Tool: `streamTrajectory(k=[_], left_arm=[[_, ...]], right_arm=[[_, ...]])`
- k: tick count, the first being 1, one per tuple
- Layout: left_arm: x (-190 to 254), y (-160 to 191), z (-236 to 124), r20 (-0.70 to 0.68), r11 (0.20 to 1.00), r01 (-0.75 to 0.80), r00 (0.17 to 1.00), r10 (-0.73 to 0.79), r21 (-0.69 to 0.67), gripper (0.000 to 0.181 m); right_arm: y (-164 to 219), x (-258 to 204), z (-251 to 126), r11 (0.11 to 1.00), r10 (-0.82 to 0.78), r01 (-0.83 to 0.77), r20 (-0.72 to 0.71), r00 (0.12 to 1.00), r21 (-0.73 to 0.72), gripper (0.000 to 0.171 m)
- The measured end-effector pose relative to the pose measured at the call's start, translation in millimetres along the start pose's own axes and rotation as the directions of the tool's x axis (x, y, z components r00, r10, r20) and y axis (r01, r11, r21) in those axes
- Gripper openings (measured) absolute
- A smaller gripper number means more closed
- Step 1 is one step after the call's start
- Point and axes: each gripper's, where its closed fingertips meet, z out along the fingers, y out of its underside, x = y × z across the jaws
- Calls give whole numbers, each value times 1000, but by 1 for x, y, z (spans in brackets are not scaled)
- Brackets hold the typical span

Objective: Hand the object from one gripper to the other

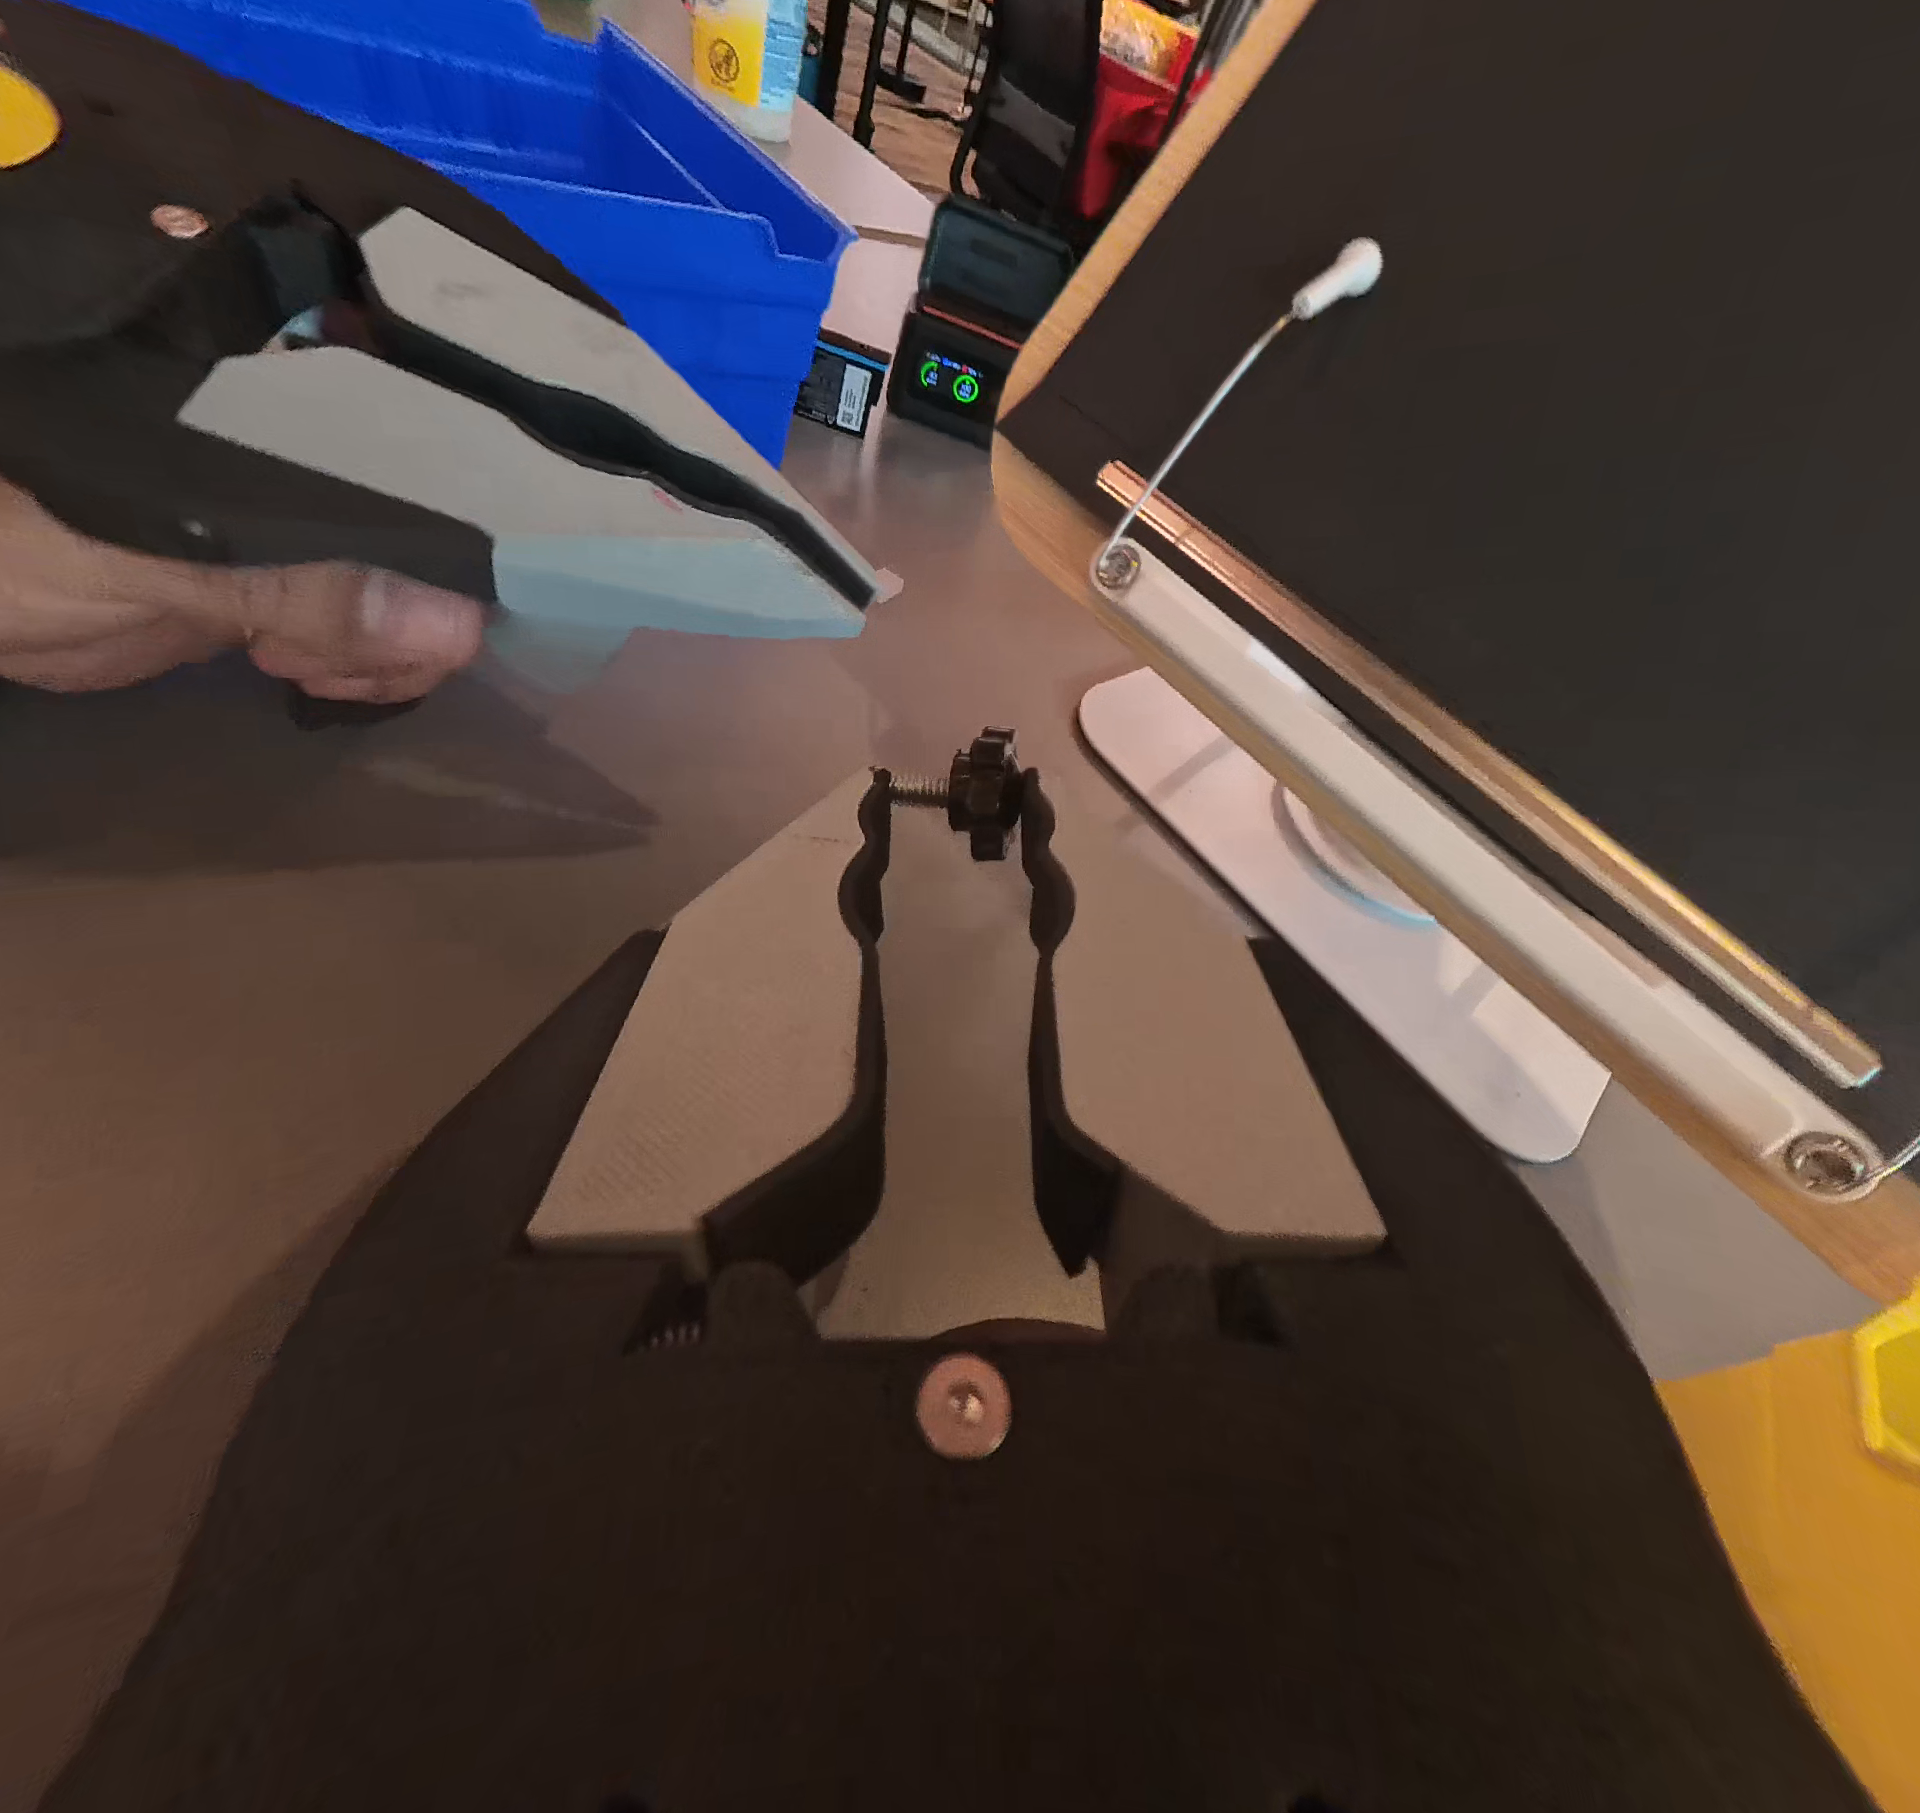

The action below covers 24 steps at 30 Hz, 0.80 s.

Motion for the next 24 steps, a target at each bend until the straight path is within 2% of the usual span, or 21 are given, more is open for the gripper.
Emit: streamTrajectory(k=[3,6,9,13,21,24], left_arm=[[-6,0,-1,-9,994,110,994,-110,5,6],[-6,-1,-2,-23,990,138,990,-138,12,12],[7,-3,-1,-112,980,198,974,-196,7,21],[18,-6,-2,-191,972,234,955,-228,10,23],[37,-12,-6,-342,945,326,888,-309,-7,26],[40,-12,-5,-355,944,328,881,-313,-19,27]], right_arm=[[-5,-1,-1,995,-98,99,-34,995,23,22],[-8,-3,-1,978,-206,208,-72,976,25,22],[-10,-9,0,950,-308,311,-88,947,16,22],[-11,-16,0,907,-420,422,-106,901,-6,22],[-13,-22,0,872,-488,489,-111,866,-14,22],[-15,-28,0,865,-499,502,-94,862,7,22]])
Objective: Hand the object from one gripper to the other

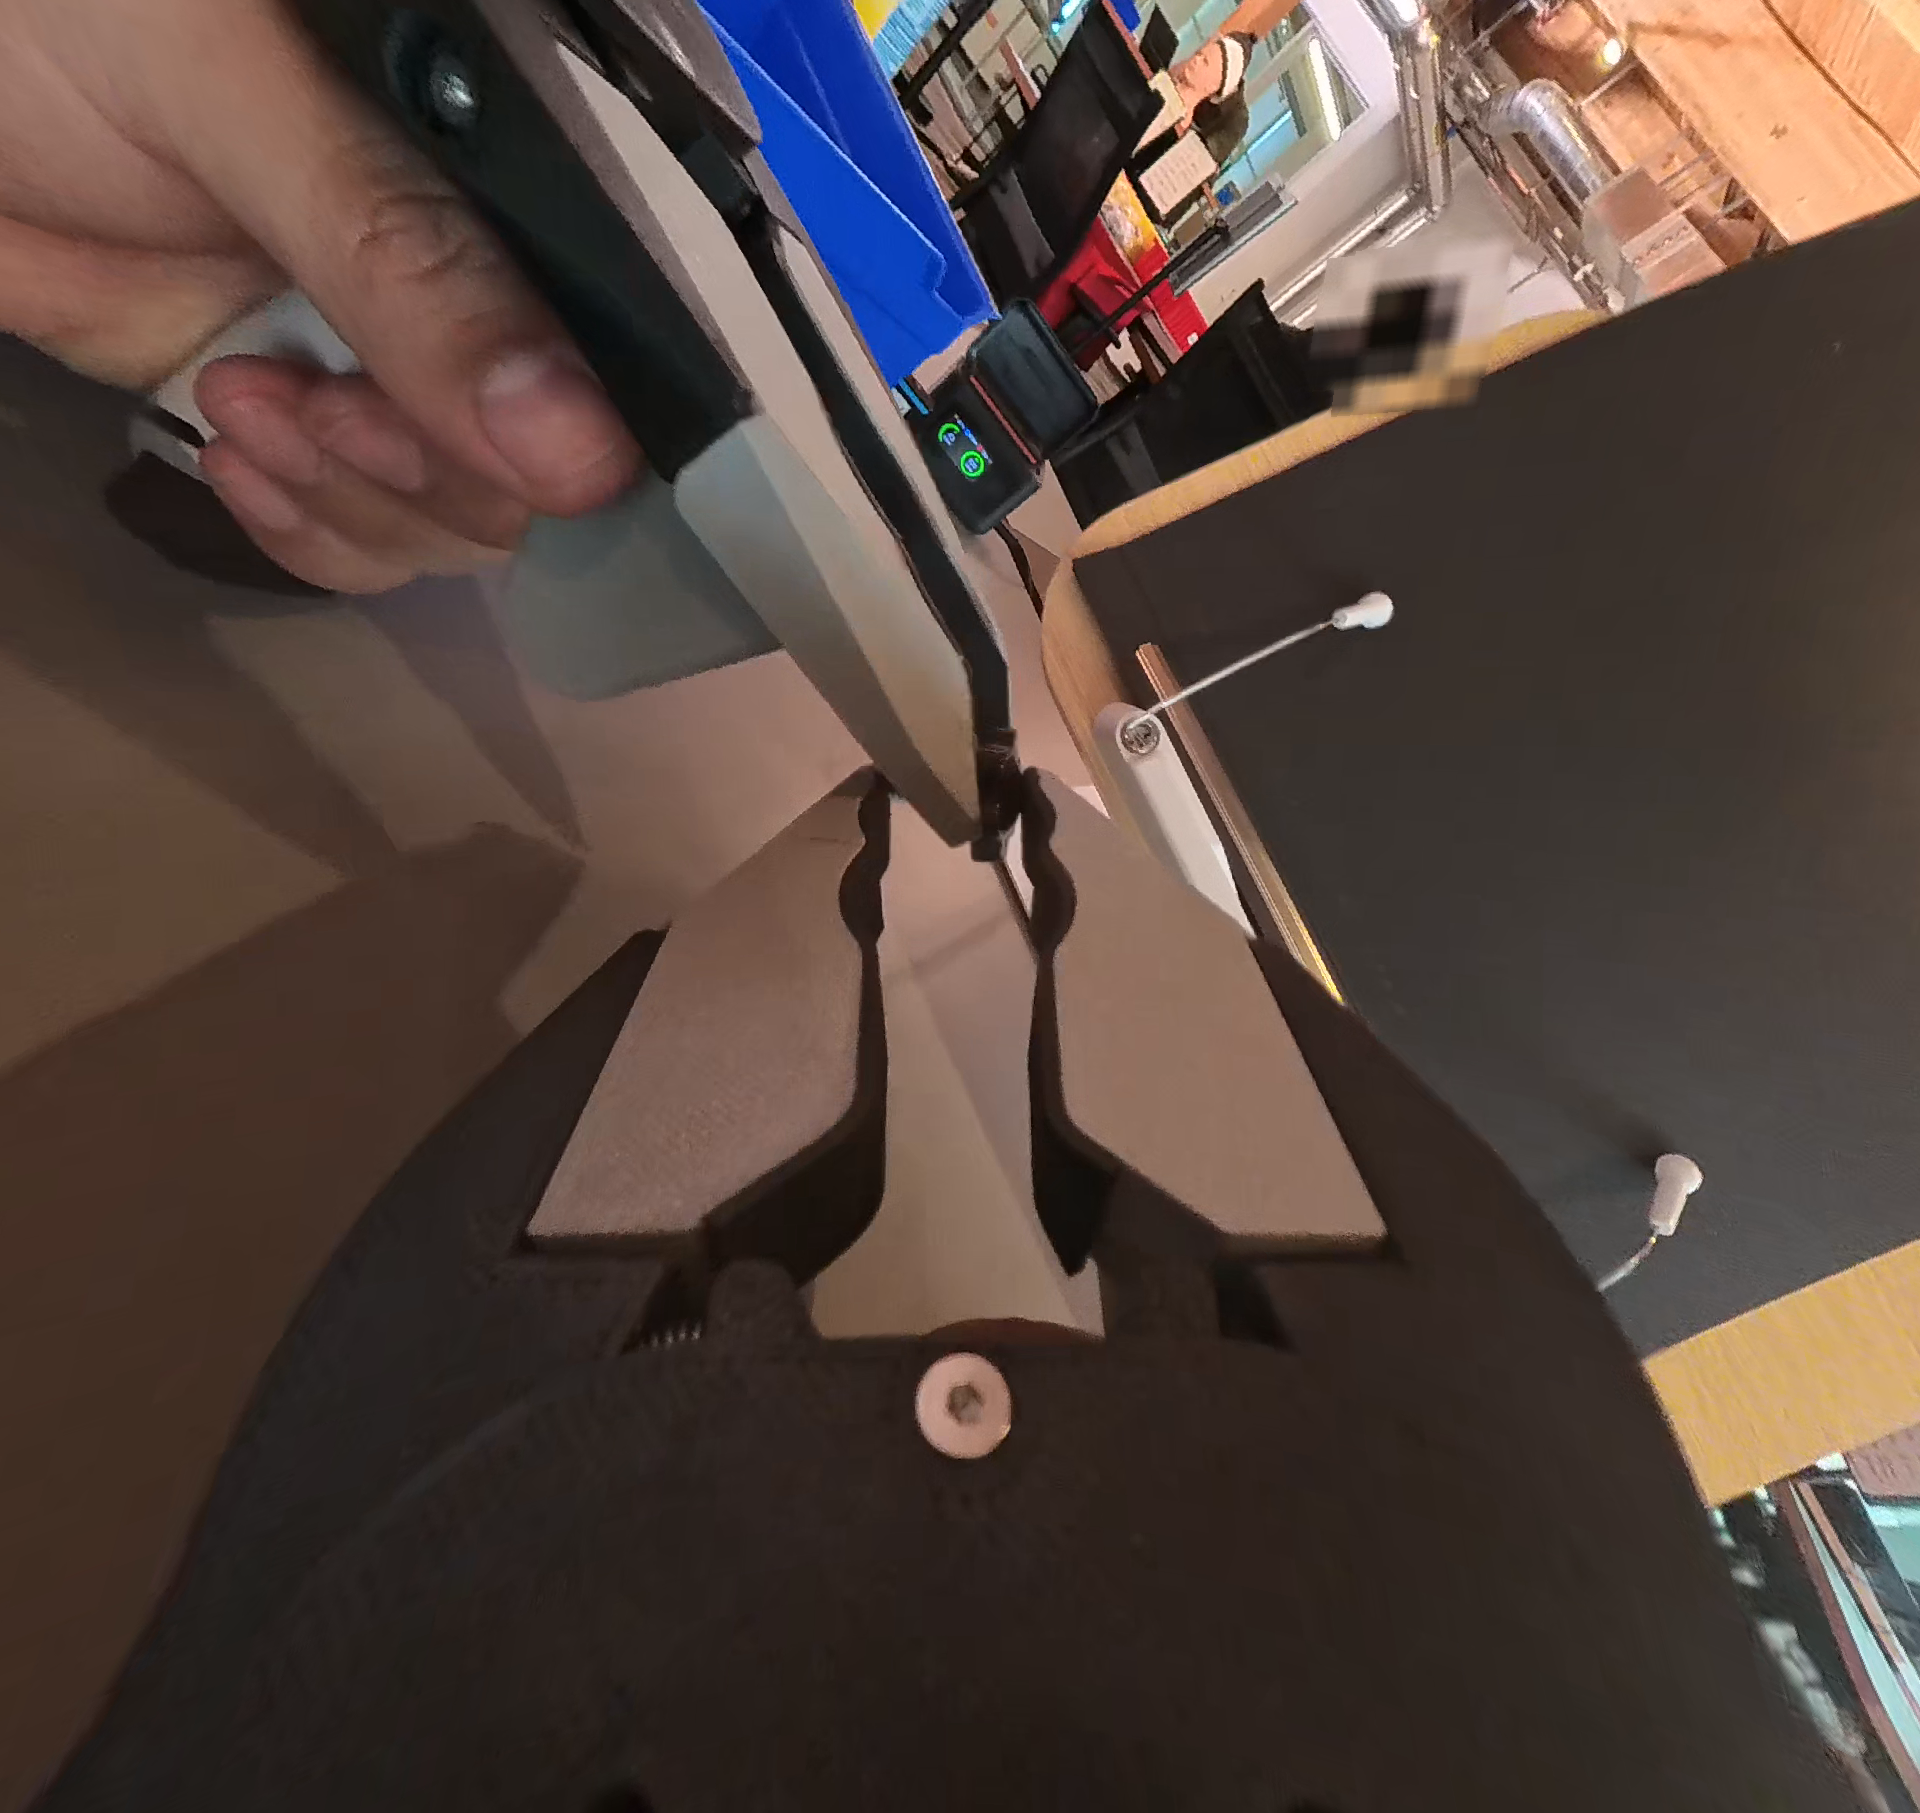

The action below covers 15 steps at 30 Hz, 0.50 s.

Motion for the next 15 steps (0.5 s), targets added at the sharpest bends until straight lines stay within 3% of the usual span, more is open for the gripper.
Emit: streamTrajectory(k=[5,11,15], left_arm=[[1,2,1,-8,1000,-2,1000,2,-15,23],[-2,5,1,23,997,-68,997,69,-44,20],[-12,1,-2,104,991,-125,986,129,-38,20]], right_arm=[[-4,-5,0,999,-54,54,-1,999,4,22],[-3,-6,1,1000,-9,9,18,1000,0,22],[4,-4,2,999,-16,16,6,1000,-31,17]])
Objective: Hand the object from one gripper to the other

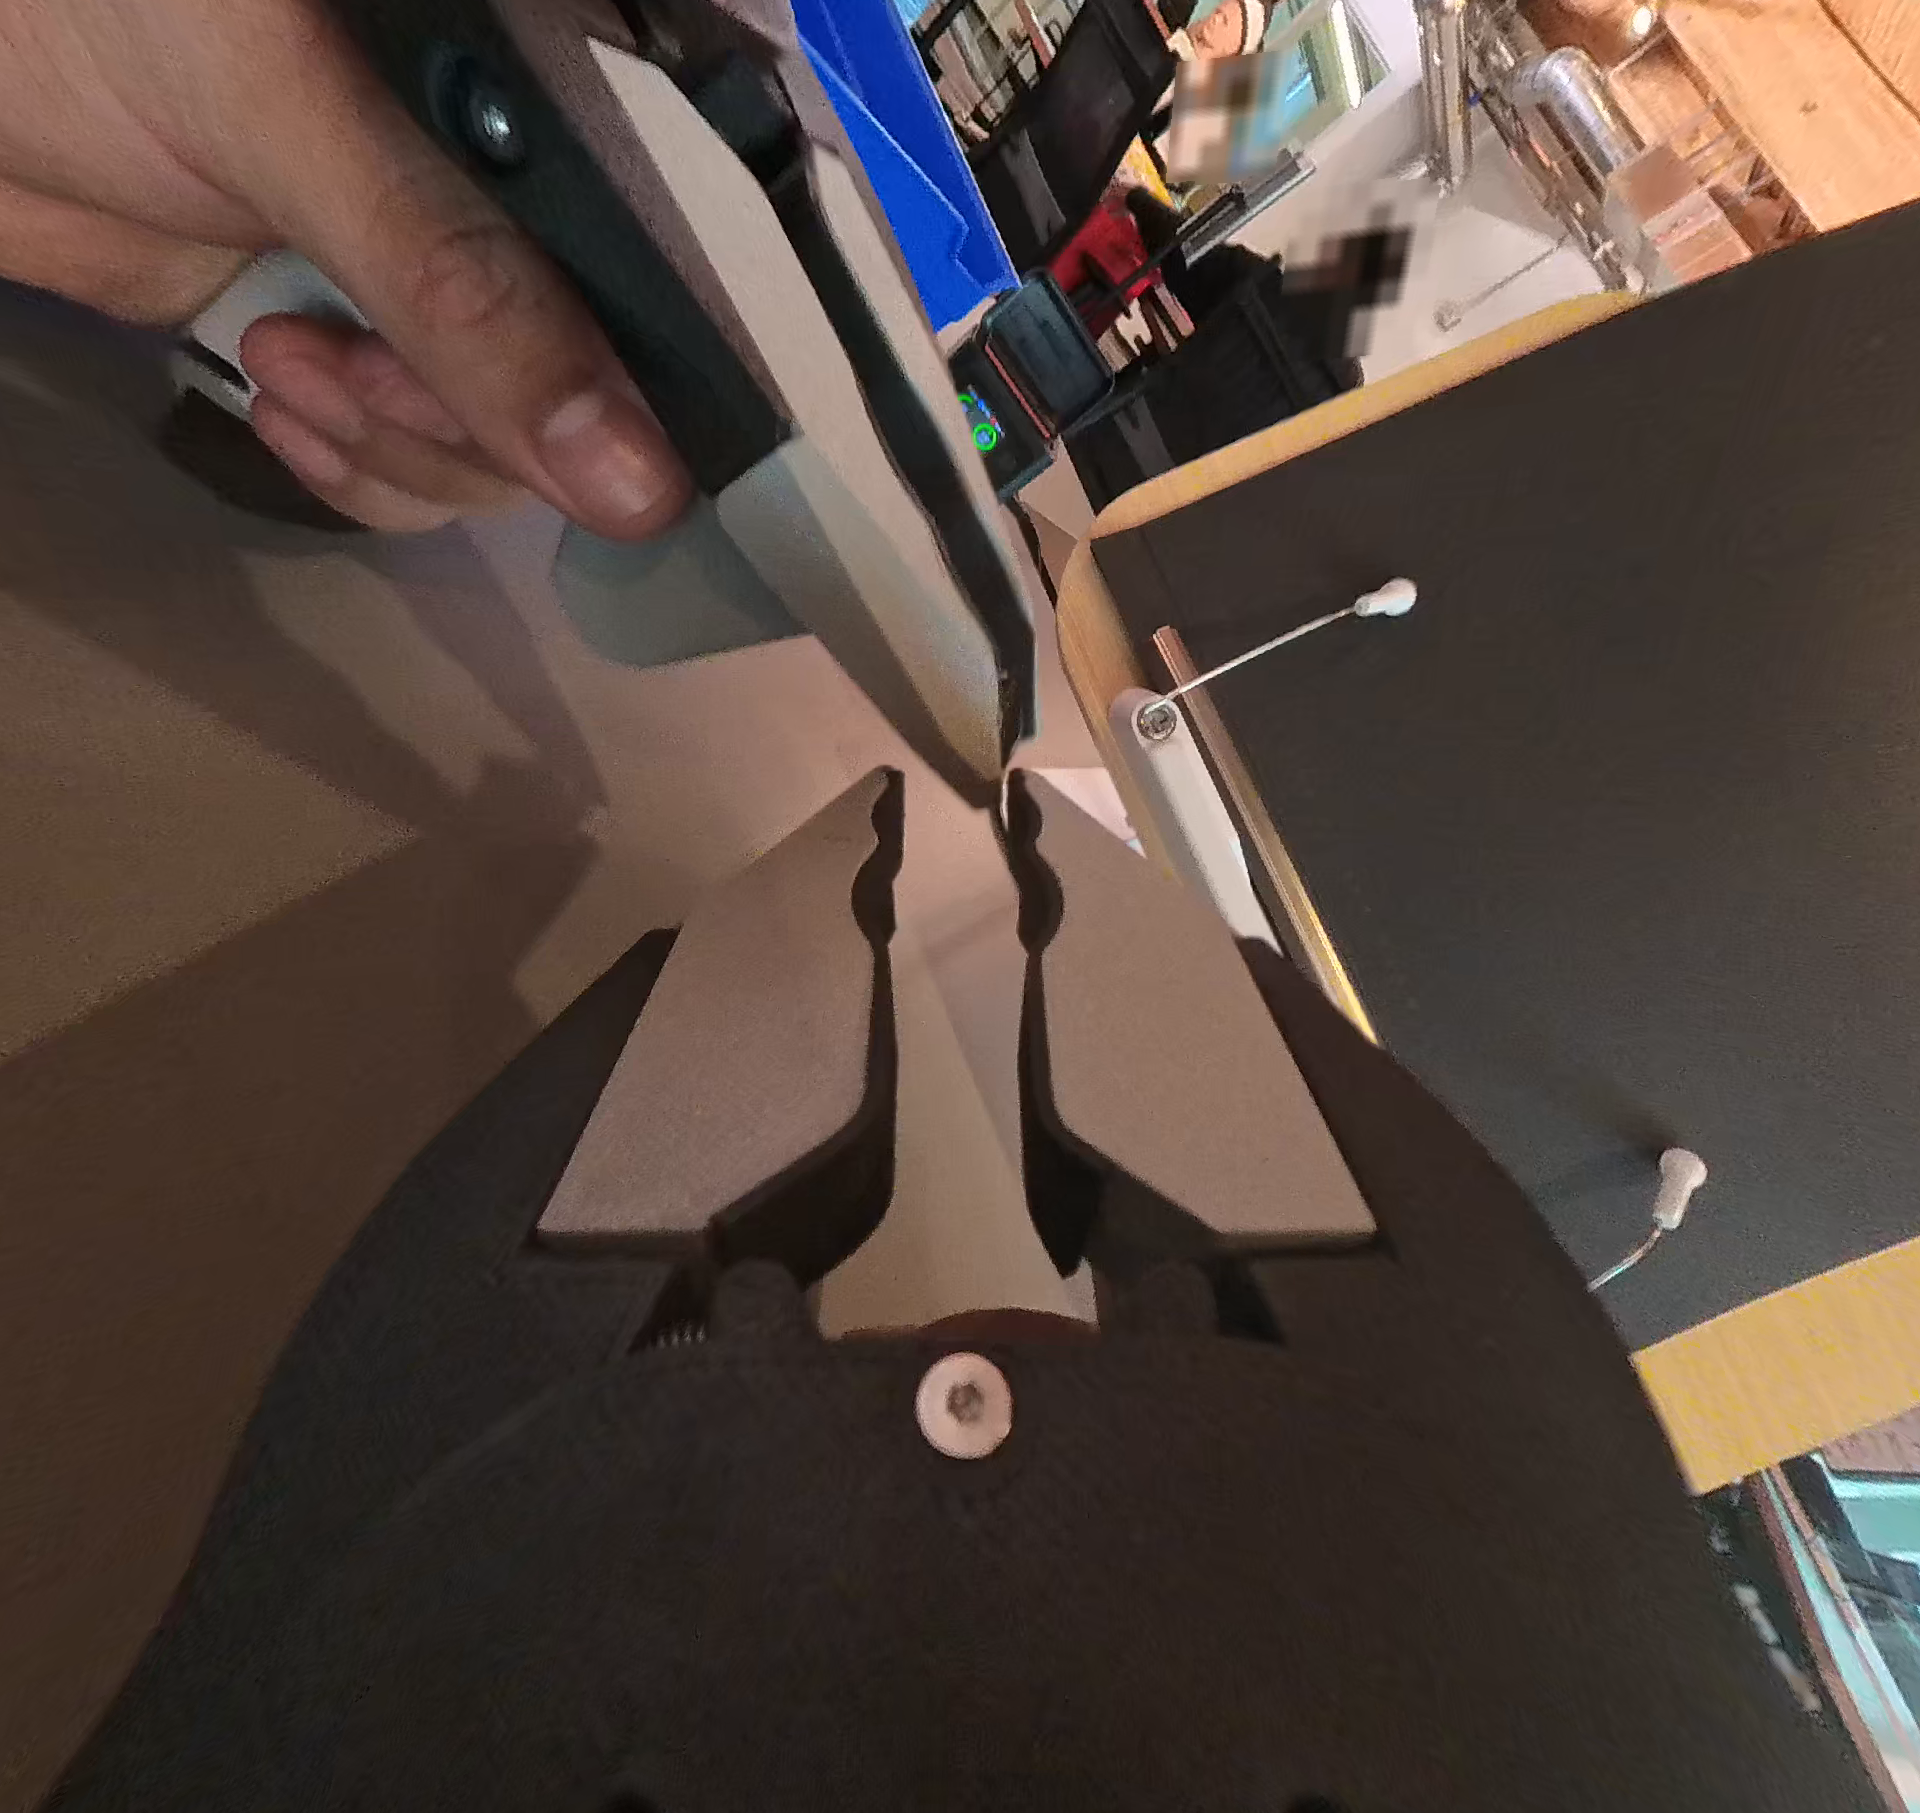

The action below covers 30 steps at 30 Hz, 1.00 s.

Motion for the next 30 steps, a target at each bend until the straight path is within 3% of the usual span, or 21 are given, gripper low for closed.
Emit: streamTrajectory(k=[5,10,17,20,23,30], left_arm=[[-11,-13,-8,116,990,-131,985,124,50,21],[-5,-14,-8,154,941,-336,933,326,39,20],[17,-16,-3,174,740,-670,737,653,61,21],[19,-24,-7,187,720,-684,728,660,121,20],[26,-34,-13,183,718,-670,743,644,192,20],[40,-49,-24,133,734,-598,796,591,321,21]], right_arm=[[15,9,2,979,199,-198,20,980,-50,16],[32,20,2,888,456,-453,38,889,-79,23],[12,25,-8,618,757,-786,272,595,1,25],[-3,28,-17,479,789,-877,428,441,22,24],[-17,22,-23,368,779,-928,563,276,-54,21],[-35,22,-37,362,709,-932,655,259,-23,17]])
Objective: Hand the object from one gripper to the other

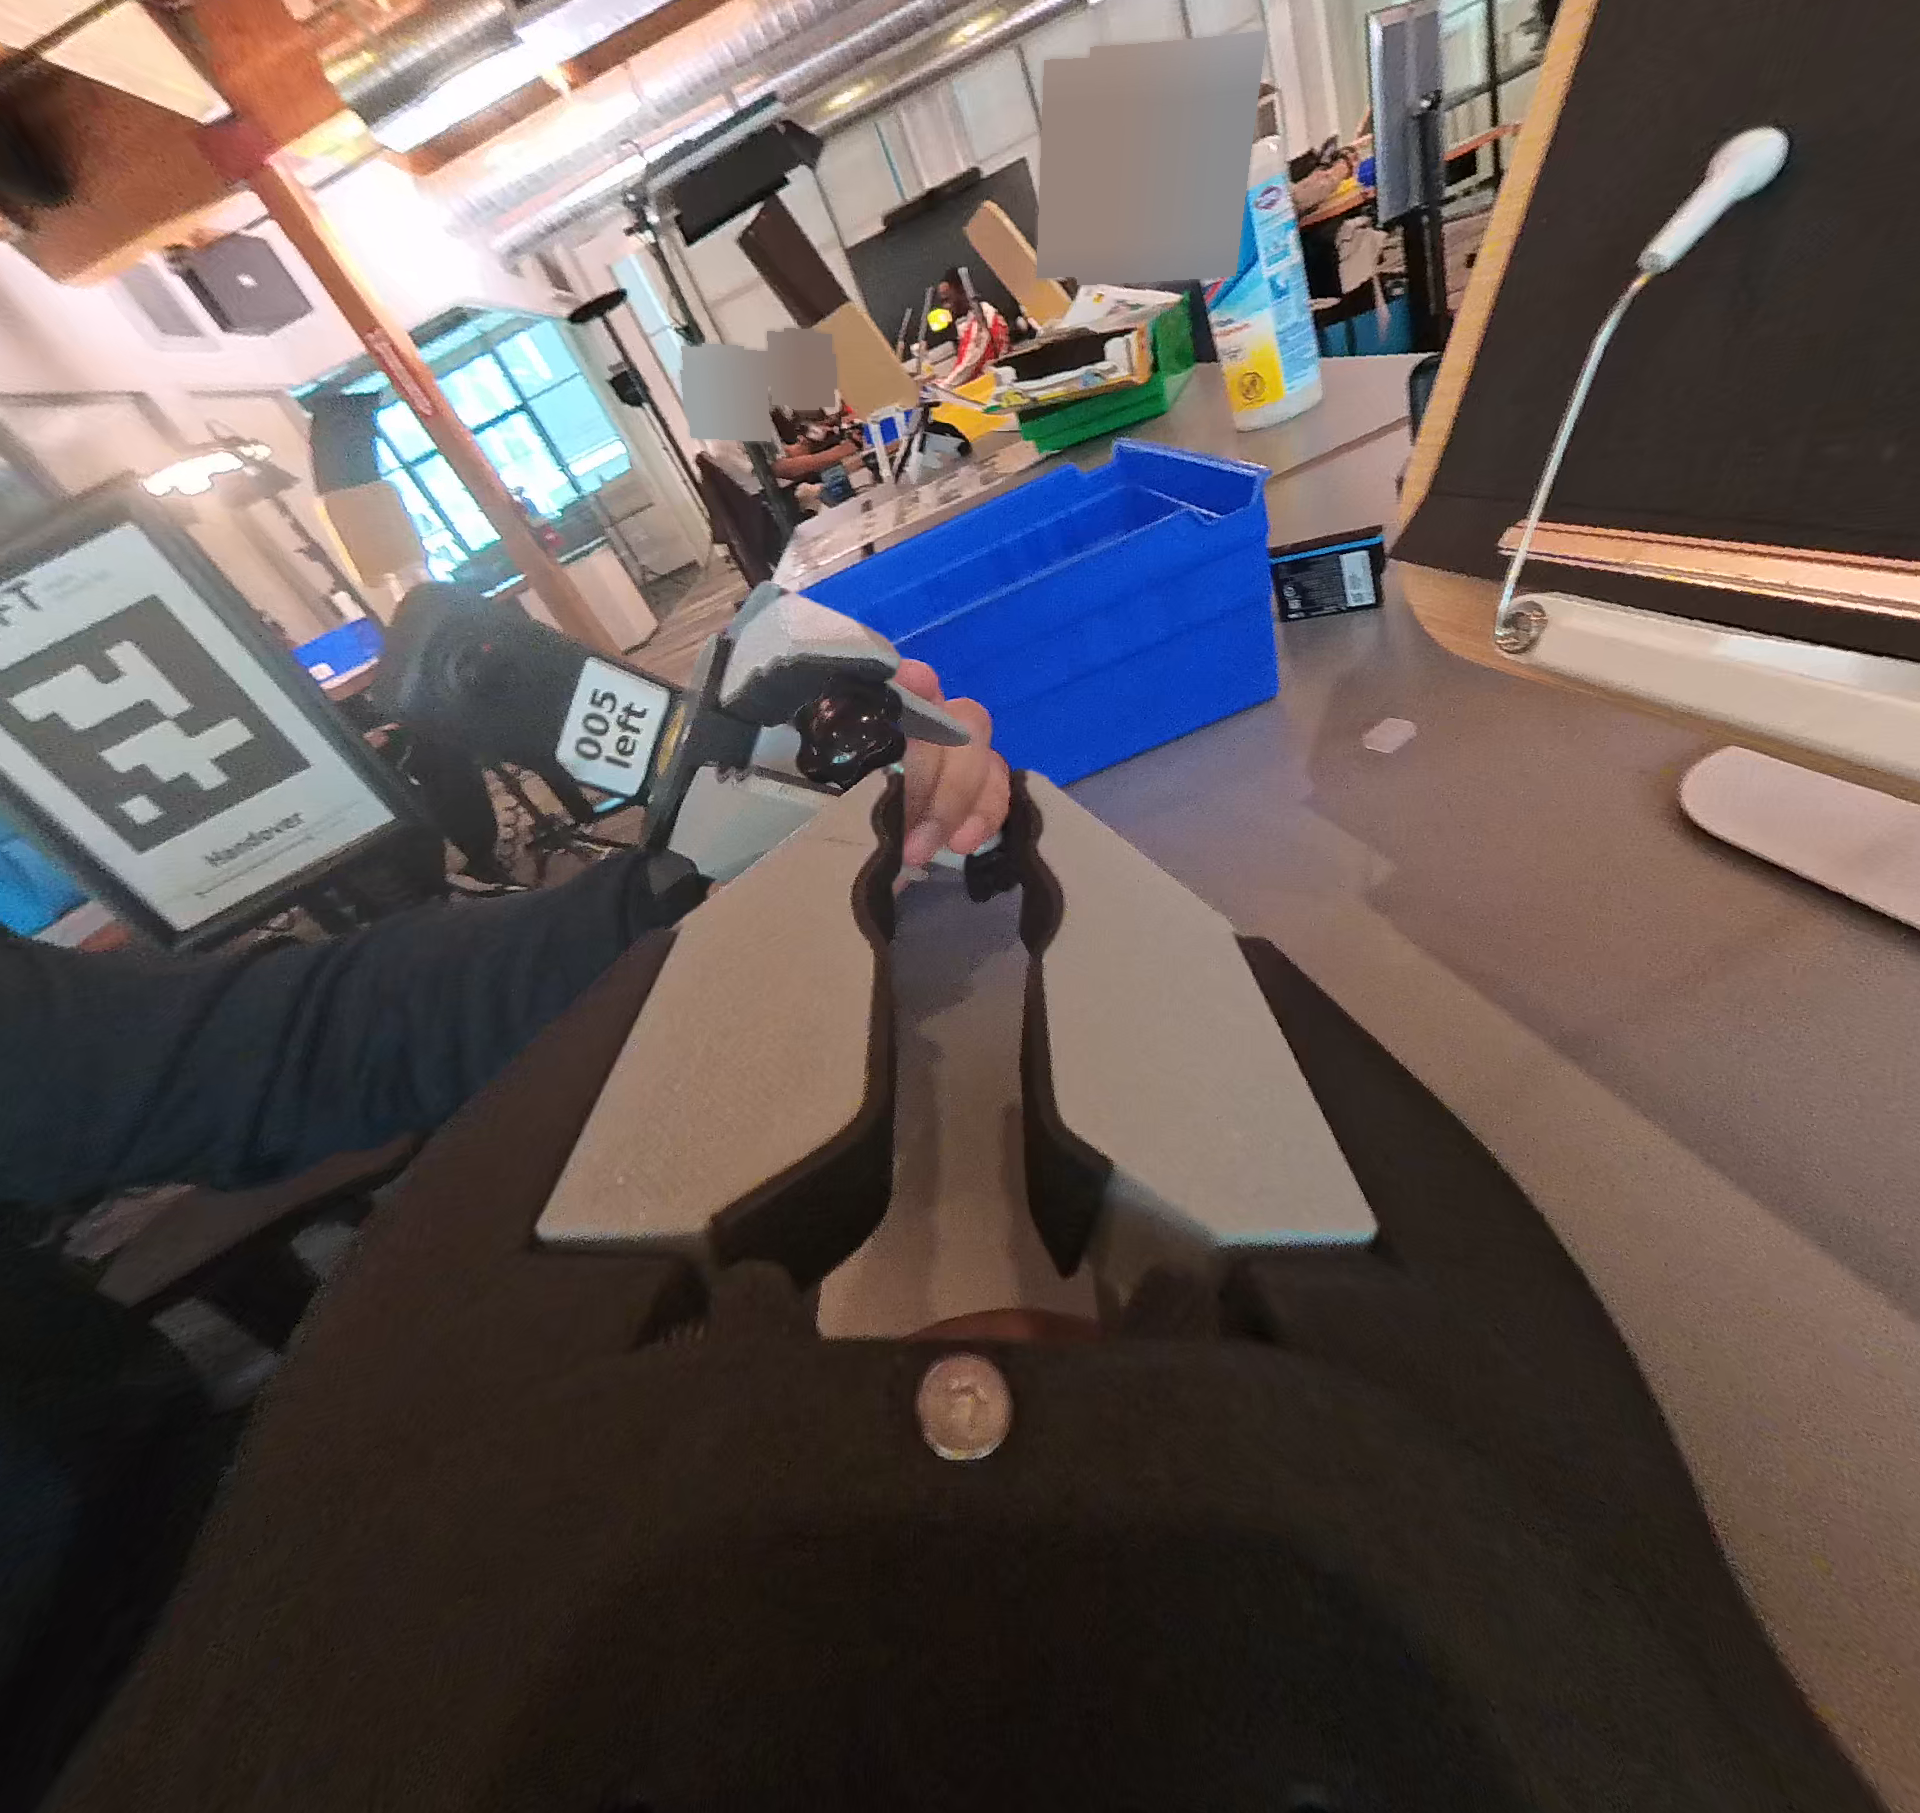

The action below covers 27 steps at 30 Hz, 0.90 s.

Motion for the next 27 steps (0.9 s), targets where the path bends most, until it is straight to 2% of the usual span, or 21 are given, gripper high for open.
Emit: streamTrajectory(k=[7,11,19,22,27], left_arm=[[2,-11,-2,-27,997,58,998,-57,56,21],[1,-14,-2,-29,996,60,998,-58,67,20],[2,-16,-3,-38,994,80,996,-77,78,21],[0,-15,-3,-31,994,79,997,-77,70,20],[7,-14,-2,-56,996,70,996,-66,62,21]], right_arm=[[-6,-11,-3,1000,0,-2,72,997,23,22],[-7,-18,-3,1000,-7,4,106,994,29,15],[-9,-22,-5,999,-23,18,132,991,37,15],[-12,-26,-7,999,-30,22,156,987,50,25],[-5,-29,-3,1000,-26,24,169,985,16,25]])
